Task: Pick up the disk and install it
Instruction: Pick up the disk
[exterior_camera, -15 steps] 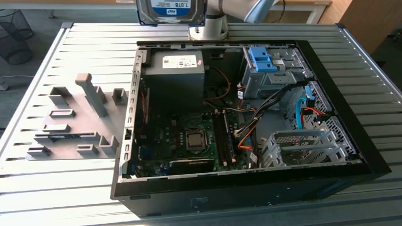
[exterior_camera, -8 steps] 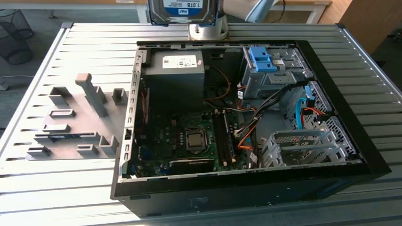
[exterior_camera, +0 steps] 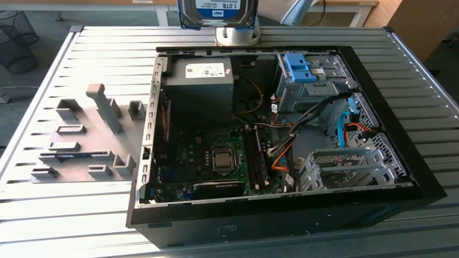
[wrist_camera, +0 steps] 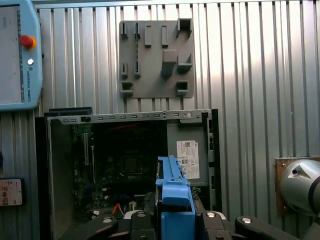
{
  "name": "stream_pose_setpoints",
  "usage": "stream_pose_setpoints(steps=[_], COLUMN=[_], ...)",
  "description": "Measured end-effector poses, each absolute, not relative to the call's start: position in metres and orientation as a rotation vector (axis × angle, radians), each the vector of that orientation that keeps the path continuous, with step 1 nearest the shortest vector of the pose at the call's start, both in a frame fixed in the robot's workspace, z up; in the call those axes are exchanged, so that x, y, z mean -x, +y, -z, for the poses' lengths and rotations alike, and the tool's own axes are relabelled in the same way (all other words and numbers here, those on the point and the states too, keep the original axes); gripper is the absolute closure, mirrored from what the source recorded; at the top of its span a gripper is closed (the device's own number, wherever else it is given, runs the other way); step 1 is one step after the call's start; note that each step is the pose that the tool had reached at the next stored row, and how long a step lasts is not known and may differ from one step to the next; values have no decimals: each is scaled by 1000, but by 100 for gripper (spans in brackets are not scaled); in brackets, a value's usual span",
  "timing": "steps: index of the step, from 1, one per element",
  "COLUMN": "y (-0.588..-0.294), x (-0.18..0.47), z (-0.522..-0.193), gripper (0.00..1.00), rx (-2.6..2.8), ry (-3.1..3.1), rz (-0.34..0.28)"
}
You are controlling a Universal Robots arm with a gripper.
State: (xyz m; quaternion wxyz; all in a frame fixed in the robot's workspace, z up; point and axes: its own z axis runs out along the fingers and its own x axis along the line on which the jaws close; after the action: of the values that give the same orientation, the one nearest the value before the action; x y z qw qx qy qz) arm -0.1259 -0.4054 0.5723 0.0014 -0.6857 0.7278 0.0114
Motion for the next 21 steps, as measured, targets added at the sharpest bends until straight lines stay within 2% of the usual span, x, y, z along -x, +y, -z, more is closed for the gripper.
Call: stream_pose_setpoints(steps=[21], y=[-405], x=[97], z=[-572], gripper=[64], rx=[2152], ry=[2284], rz=[-36])
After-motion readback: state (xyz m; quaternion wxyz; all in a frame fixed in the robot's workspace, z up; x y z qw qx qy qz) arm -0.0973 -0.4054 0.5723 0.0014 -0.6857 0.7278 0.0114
